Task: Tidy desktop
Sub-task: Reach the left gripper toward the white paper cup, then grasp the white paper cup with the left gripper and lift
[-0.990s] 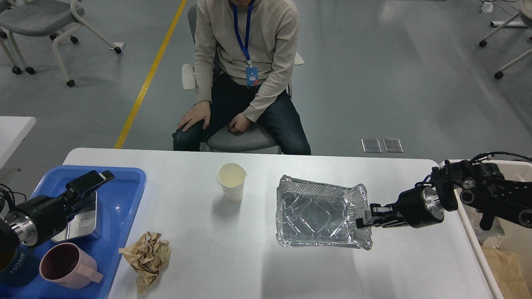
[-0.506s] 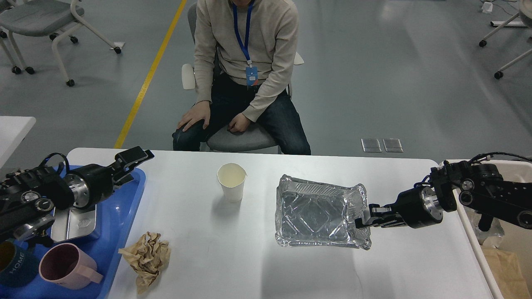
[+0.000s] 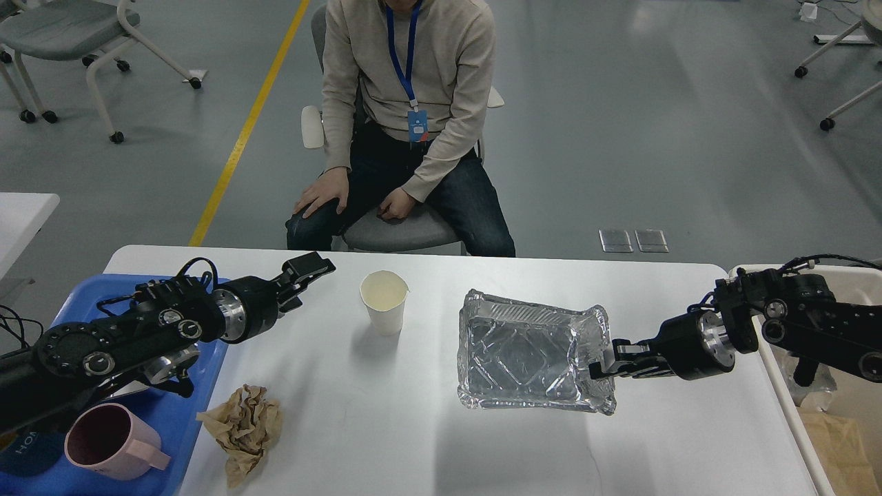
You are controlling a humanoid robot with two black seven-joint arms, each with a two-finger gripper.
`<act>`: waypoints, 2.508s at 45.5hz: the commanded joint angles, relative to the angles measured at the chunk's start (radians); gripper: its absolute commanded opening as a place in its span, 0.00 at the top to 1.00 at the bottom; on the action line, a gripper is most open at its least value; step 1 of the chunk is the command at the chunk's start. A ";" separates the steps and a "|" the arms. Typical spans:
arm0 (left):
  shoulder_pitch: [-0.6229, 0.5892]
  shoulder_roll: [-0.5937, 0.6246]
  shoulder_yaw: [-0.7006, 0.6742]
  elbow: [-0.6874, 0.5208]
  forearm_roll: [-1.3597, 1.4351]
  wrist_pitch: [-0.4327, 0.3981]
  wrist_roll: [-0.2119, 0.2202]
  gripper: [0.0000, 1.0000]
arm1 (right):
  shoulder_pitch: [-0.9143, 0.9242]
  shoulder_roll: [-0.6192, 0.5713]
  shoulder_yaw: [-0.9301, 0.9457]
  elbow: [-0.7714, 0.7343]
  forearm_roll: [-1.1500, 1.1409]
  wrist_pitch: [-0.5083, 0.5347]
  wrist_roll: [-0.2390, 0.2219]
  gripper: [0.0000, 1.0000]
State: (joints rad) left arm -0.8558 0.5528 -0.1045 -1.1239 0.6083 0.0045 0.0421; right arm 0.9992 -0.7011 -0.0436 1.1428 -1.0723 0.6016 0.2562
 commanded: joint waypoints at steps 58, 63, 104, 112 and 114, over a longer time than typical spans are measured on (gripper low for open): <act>0.017 -0.260 0.052 0.226 -0.022 0.009 -0.011 0.68 | -0.028 -0.006 0.013 0.029 0.005 -0.019 0.003 1.00; 0.017 -0.260 0.051 0.242 -0.022 0.003 -0.011 0.68 | -0.027 -0.008 0.014 0.043 0.005 -0.019 0.003 1.00; 0.003 -0.252 0.098 0.239 -0.082 0.005 -0.064 0.99 | -0.028 0.019 -0.012 0.034 0.009 -0.008 0.002 1.00; 0.003 -0.249 0.100 0.231 -0.082 0.005 -0.085 1.00 | -0.028 0.019 -0.010 0.034 0.009 -0.009 0.002 1.00; 0.001 -0.243 0.100 0.216 -0.084 0.006 -0.087 1.00 | -0.028 0.017 -0.010 0.034 0.009 -0.009 0.002 1.00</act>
State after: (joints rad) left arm -0.8533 0.3011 -0.0048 -0.8886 0.5261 0.0096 -0.0343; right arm 0.9710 -0.6815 -0.0546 1.1766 -1.0631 0.5931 0.2577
